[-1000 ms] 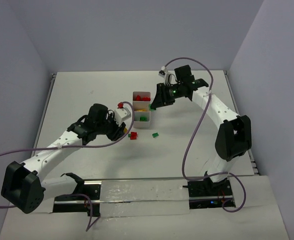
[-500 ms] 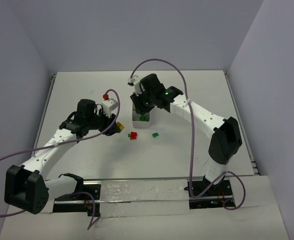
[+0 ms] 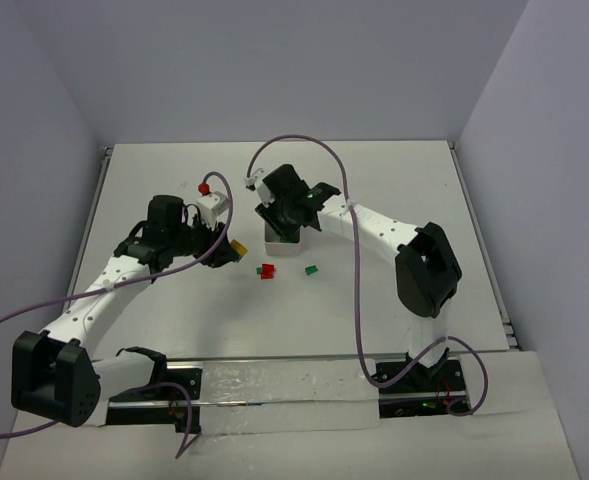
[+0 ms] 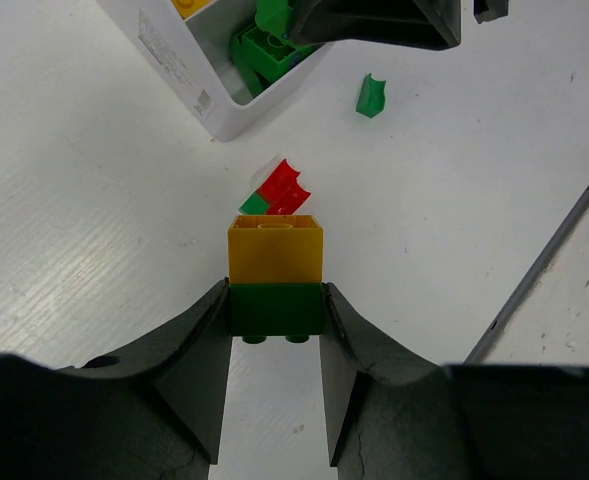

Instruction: Sort the legos into containers by color

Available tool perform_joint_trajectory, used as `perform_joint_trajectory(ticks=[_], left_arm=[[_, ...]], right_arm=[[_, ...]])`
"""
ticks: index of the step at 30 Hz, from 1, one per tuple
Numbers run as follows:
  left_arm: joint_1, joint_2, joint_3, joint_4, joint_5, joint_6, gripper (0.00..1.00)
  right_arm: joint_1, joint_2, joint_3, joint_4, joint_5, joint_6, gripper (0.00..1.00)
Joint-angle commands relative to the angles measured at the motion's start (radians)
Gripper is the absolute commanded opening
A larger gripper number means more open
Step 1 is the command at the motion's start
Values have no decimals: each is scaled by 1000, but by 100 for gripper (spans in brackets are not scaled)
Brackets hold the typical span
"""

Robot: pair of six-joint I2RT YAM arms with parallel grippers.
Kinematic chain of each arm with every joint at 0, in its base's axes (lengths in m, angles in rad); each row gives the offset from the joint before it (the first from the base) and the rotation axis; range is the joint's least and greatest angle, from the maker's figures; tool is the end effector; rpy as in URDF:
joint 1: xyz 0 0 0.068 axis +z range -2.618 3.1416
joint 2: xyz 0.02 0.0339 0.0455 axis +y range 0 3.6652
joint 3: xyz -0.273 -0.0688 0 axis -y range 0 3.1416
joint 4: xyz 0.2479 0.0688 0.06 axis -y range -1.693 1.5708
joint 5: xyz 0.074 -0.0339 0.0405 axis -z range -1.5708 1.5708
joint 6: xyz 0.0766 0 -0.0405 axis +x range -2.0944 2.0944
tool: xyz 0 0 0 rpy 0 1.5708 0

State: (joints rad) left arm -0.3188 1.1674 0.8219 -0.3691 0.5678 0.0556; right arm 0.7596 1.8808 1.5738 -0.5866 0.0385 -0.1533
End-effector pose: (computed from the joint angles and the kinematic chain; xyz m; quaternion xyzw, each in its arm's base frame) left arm 0.2445 -0.1241 0.2463 0.2768 0.8364 -0.3049 0.3616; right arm 0.3298 0.3092 0.2384 -0.4099 0.8493 0.0818 0.3224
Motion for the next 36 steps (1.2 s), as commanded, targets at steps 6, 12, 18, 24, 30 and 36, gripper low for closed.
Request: perform_joint_trajectory(ticks=[6, 12, 18, 24, 30, 36], left_arm=[[15, 11, 40, 47, 40, -13, 0], [20, 9, 44, 44, 35, -11, 0], [24, 5, 40, 43, 40, -11, 0], [24, 2, 38, 43, 47, -8, 0], [24, -9, 26, 44, 100, 37, 0], [24, -9, 42, 41, 104, 85, 0]], right_arm=[[30, 21, 17, 50, 29, -15, 16], [37, 42, 28, 53, 35, -14, 44], [37, 50, 36, 56, 36, -15, 60], [38, 8, 66, 10, 9, 19, 74], [-15, -124, 61, -5, -148, 121, 72], [-136, -154, 28, 13, -555, 259, 71]])
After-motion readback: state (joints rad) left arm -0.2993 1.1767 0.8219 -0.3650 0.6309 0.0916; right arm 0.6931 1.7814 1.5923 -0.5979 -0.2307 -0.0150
